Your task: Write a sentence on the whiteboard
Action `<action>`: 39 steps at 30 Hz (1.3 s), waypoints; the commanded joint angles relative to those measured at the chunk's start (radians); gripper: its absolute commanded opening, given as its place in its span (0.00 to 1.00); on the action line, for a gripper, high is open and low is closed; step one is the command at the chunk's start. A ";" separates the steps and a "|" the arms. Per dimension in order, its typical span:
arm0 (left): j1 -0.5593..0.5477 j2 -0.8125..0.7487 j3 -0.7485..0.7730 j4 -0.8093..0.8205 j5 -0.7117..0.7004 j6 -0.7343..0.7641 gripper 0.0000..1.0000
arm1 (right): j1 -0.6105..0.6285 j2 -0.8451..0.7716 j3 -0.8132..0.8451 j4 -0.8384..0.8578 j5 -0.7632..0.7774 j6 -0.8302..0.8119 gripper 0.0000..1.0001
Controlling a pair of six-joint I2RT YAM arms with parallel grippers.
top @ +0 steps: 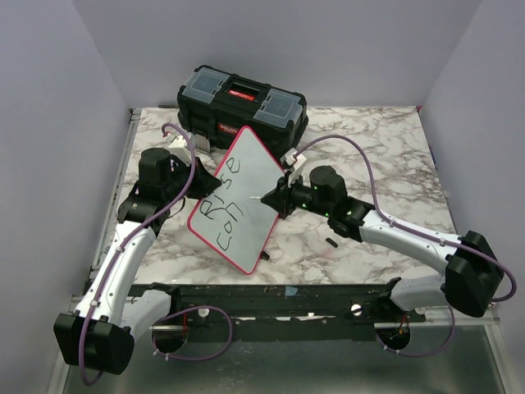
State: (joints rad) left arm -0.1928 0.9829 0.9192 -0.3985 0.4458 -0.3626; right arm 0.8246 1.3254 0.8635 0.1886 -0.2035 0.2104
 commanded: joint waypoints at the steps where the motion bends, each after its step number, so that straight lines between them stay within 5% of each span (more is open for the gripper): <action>1: -0.018 0.011 0.006 -0.045 -0.019 0.093 0.00 | -0.005 0.030 0.056 0.044 0.026 0.014 0.01; 24: -0.022 0.012 0.009 -0.048 -0.028 0.096 0.00 | -0.005 0.187 0.197 0.016 -0.045 0.011 0.01; 39: -0.022 0.009 0.007 -0.048 -0.032 0.096 0.00 | 0.013 0.170 0.120 -0.012 -0.118 0.016 0.01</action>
State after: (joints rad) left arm -0.1986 0.9840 0.9211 -0.4007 0.4377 -0.3618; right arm 0.8234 1.4940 1.0248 0.2119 -0.2821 0.2272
